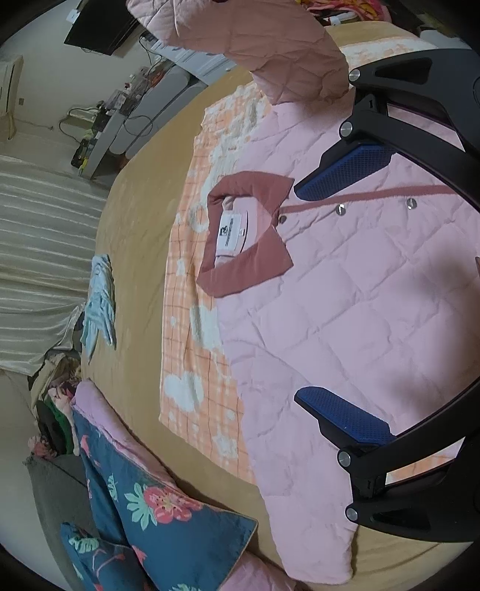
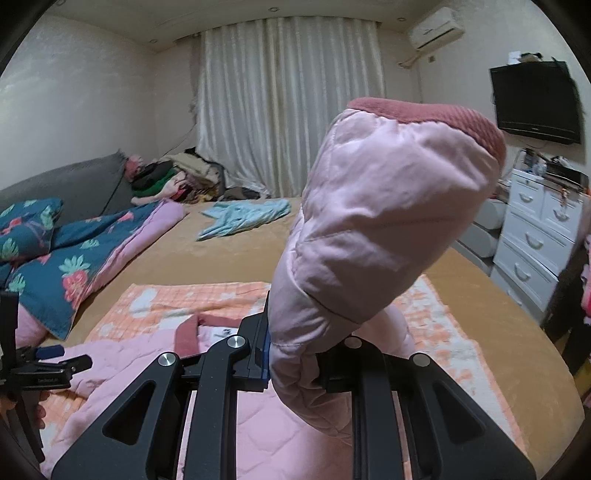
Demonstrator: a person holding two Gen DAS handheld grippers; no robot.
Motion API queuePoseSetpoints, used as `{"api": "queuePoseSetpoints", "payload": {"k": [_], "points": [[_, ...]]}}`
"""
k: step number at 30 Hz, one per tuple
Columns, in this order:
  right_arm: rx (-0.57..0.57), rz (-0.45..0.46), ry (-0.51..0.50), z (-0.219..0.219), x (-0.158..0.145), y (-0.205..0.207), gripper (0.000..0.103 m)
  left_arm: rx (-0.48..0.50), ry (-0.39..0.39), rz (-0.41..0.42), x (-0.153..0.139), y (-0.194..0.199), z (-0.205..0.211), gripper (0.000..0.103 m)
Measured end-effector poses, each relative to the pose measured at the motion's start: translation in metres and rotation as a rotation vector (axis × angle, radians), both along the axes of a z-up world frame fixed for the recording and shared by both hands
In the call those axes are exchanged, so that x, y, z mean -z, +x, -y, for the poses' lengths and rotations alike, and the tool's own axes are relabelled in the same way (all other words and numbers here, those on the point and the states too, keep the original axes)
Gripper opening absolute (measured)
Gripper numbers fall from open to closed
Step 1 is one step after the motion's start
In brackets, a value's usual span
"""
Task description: Fold large clothes
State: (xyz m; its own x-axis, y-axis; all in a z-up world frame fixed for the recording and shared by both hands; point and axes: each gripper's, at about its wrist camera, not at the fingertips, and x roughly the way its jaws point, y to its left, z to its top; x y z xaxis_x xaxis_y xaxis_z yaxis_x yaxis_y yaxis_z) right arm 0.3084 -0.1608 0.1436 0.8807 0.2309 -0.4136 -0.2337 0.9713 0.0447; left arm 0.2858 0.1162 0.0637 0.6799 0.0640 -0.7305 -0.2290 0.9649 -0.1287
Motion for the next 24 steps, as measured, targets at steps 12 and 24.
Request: {"api": "queuePoseSetpoints", "payload": {"k": [12, 24], "points": [[-0.118, -0.042, -0.044, -0.067, 0.037, 0.006, 0.017, -0.044, -0.057, -0.009, 0.014, -0.010, -0.032, 0.095], [-0.251, -0.161, -0.112, -0.146, 0.113, 0.007, 0.017, -0.074, -0.303, 0.017, 0.037, -0.022, -0.068, 0.095]]}}
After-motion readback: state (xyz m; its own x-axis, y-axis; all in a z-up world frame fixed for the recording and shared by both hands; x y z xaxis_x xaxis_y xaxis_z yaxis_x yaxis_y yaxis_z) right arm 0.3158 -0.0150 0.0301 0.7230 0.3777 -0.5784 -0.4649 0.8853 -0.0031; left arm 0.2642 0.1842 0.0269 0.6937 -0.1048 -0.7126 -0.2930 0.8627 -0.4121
